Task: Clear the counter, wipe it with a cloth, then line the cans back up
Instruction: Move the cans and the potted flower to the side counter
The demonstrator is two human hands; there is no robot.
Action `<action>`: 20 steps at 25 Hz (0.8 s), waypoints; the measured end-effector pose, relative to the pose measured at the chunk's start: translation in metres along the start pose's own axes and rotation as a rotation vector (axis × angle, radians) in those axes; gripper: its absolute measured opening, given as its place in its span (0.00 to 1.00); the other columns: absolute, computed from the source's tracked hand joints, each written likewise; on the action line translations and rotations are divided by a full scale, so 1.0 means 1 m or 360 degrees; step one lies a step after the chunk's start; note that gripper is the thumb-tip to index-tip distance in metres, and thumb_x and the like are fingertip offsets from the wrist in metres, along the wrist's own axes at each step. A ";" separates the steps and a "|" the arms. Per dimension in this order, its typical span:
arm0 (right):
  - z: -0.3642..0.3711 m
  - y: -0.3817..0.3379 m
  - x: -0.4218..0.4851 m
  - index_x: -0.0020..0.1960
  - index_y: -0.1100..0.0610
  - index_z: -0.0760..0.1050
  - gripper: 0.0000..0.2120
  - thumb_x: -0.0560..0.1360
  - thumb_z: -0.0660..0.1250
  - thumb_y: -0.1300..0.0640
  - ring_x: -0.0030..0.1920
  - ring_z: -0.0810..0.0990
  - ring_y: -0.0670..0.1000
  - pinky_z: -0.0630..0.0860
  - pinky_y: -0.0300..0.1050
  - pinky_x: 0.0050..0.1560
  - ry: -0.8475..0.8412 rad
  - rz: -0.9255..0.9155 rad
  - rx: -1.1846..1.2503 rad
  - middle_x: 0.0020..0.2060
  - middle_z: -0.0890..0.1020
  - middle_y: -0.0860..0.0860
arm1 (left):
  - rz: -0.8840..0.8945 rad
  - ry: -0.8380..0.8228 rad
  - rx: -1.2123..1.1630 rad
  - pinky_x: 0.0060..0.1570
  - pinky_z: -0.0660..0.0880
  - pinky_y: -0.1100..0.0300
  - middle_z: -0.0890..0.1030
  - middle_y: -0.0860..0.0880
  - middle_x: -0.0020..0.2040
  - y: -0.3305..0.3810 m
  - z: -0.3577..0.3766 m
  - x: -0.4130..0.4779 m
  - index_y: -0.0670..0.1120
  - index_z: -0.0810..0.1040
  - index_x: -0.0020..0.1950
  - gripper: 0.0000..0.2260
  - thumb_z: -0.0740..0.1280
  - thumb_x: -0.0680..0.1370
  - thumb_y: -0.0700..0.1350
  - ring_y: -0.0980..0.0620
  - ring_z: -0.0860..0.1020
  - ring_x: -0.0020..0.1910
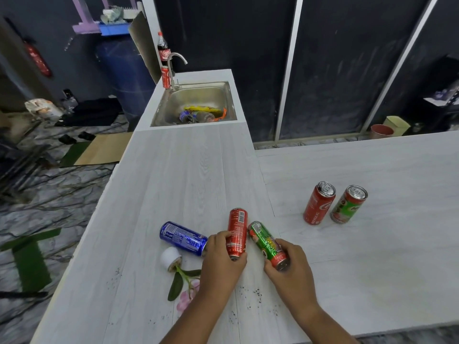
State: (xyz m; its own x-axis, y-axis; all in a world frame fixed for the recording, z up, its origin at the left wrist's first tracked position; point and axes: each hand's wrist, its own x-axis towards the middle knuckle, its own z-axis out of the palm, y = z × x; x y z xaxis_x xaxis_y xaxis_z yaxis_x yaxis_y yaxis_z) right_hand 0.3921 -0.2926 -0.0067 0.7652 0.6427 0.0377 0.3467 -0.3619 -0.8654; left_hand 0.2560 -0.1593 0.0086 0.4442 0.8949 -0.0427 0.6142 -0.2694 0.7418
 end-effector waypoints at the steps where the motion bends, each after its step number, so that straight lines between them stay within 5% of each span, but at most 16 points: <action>1: -0.003 0.001 0.001 0.66 0.41 0.76 0.27 0.72 0.81 0.55 0.58 0.78 0.35 0.78 0.30 0.48 0.0019 0.0007 0.0066 0.57 0.78 0.38 | 0.0002 -0.0016 -0.0027 0.55 0.83 0.59 0.72 0.53 0.69 0.000 0.001 0.001 0.54 0.70 0.75 0.32 0.80 0.75 0.54 0.55 0.75 0.60; 6: -0.027 0.005 0.007 0.65 0.36 0.75 0.29 0.72 0.80 0.59 0.63 0.78 0.36 0.79 0.36 0.54 0.0133 0.0016 0.0353 0.60 0.77 0.34 | 0.0037 -0.0007 -0.0162 0.45 0.75 0.71 0.71 0.57 0.66 0.010 0.009 0.001 0.58 0.72 0.73 0.32 0.82 0.73 0.49 0.56 0.75 0.59; 12: -0.062 0.010 0.018 0.66 0.35 0.75 0.31 0.70 0.82 0.55 0.65 0.80 0.40 0.78 0.40 0.62 0.0276 0.0034 0.0569 0.62 0.80 0.34 | 0.0252 0.0066 -0.0345 0.52 0.77 0.67 0.72 0.65 0.60 0.049 0.014 0.004 0.69 0.71 0.62 0.29 0.79 0.70 0.47 0.62 0.75 0.61; 20: -0.119 0.034 0.035 0.64 0.40 0.79 0.29 0.69 0.84 0.59 0.64 0.82 0.43 0.80 0.45 0.64 0.0443 0.0001 0.0644 0.61 0.84 0.40 | 0.0556 0.0076 -0.0453 0.56 0.73 0.73 0.75 0.71 0.58 0.107 0.051 0.007 0.63 0.78 0.63 0.23 0.79 0.70 0.51 0.57 0.77 0.63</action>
State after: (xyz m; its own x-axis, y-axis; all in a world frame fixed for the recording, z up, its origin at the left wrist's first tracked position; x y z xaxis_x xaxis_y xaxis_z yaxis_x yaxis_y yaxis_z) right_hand 0.4954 -0.3634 0.0244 0.9003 0.4179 0.1216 0.1499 -0.0354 -0.9881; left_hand 0.3579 -0.2002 0.0536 0.5584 0.7848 0.2688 0.2260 -0.4557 0.8610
